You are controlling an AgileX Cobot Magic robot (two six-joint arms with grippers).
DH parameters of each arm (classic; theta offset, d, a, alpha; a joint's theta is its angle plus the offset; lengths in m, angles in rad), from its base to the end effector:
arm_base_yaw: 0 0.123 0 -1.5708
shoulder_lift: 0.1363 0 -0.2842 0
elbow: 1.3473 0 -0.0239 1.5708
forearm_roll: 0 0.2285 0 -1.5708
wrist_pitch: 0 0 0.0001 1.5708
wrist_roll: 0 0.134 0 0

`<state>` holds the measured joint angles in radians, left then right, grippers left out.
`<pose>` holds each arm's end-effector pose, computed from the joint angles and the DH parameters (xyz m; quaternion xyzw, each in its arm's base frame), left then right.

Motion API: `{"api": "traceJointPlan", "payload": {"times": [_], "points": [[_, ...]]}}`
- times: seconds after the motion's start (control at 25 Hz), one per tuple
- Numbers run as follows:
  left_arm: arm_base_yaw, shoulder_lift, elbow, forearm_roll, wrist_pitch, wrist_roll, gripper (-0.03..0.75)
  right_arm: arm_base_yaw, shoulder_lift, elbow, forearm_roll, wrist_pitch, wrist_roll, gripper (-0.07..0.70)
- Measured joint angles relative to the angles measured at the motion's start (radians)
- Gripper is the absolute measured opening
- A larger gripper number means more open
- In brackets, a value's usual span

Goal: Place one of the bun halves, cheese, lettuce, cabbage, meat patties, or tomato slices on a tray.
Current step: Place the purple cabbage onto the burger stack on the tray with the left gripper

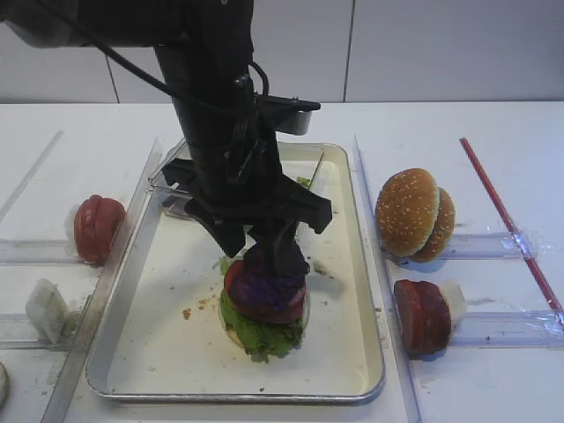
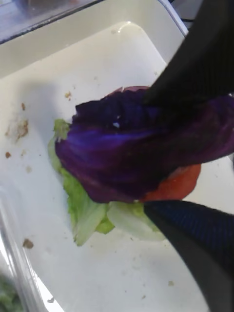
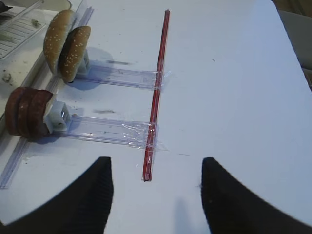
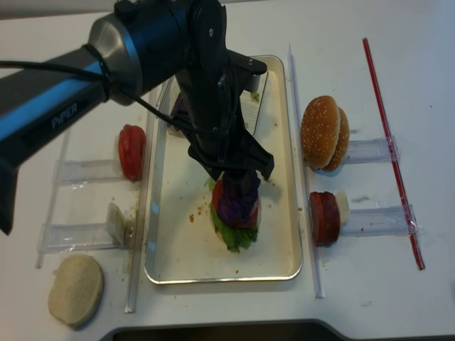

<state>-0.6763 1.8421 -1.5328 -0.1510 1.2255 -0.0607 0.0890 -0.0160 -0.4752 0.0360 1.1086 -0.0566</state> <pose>0.2669 -0.2386 0.2253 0.2814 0.9549 -0.0897 0.0312 0.0112 0.0053 0.2342 -0.0641 0.8652 0.0260 0.4967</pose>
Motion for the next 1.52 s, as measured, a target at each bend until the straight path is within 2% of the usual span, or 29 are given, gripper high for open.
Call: {"api": "traceJointPlan", "payload": {"times": [1.12, 1.52], "points": [[0.0, 0.002, 0.016, 0.044, 0.0, -0.023, 0.393, 0.0, 0.0, 0.0, -0.001, 0.0, 0.0, 0.428], [0.0, -0.058, 0.016, 0.041, 0.0, -0.034, 0.393, 0.0, 0.0, 0.0, -0.001, 0.0, 0.0, 0.428]]}}
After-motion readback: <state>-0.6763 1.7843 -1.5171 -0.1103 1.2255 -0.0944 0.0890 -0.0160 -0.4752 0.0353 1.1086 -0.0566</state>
